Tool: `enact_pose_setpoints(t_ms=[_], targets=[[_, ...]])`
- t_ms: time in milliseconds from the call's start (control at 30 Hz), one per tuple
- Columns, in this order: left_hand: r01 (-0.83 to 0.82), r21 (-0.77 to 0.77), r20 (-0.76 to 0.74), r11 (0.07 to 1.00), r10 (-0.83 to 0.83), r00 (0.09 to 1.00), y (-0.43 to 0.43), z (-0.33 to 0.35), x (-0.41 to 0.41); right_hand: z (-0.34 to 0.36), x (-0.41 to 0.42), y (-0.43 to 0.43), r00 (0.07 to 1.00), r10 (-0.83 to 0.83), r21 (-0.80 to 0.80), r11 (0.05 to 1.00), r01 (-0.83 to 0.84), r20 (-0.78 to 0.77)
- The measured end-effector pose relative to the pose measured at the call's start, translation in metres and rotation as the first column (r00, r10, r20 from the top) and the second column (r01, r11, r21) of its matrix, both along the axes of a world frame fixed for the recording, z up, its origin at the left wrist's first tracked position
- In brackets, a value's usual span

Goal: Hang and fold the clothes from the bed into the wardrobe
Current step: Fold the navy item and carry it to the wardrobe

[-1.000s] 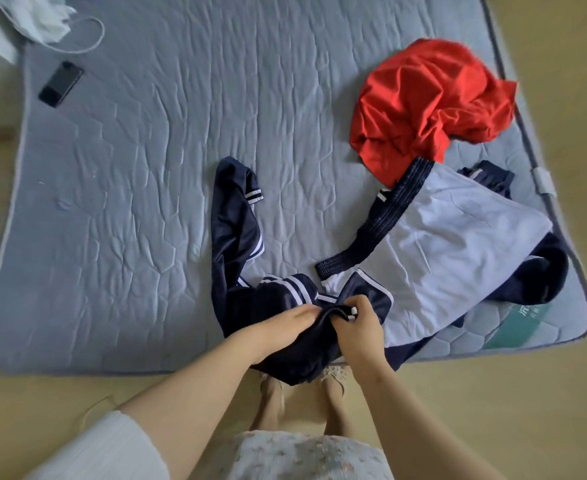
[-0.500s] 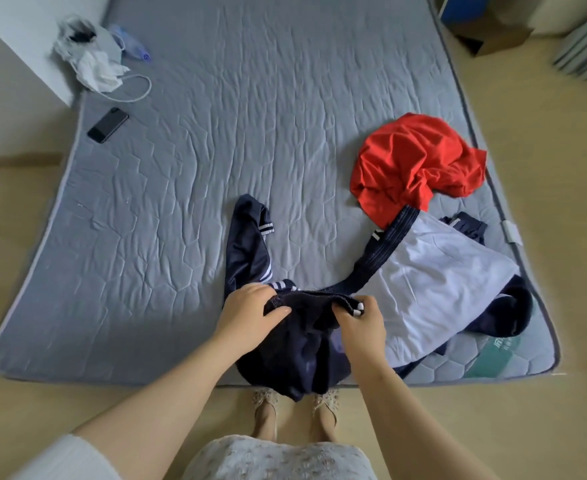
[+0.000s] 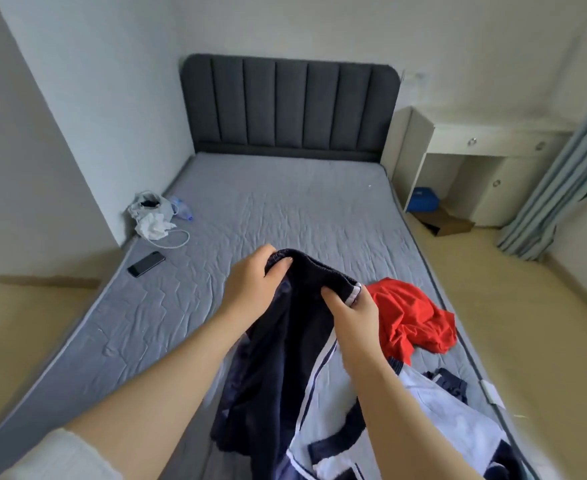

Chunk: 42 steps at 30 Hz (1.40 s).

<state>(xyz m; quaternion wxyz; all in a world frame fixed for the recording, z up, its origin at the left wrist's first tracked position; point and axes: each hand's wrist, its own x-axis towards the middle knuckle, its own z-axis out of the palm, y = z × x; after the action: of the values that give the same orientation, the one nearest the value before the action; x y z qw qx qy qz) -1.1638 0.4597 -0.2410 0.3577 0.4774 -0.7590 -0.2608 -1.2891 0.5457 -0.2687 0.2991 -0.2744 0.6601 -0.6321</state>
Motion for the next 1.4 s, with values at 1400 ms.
enact_pose_setpoints(t_ms=[1400], targets=[[0.256, 0.292, 0.505, 0.922, -0.375, 0.777, -0.025, -0.014, 0.037, 0.056, -0.001, -0.003, 1.0, 0.015, 0.015, 1.0, -0.015, -0.011]])
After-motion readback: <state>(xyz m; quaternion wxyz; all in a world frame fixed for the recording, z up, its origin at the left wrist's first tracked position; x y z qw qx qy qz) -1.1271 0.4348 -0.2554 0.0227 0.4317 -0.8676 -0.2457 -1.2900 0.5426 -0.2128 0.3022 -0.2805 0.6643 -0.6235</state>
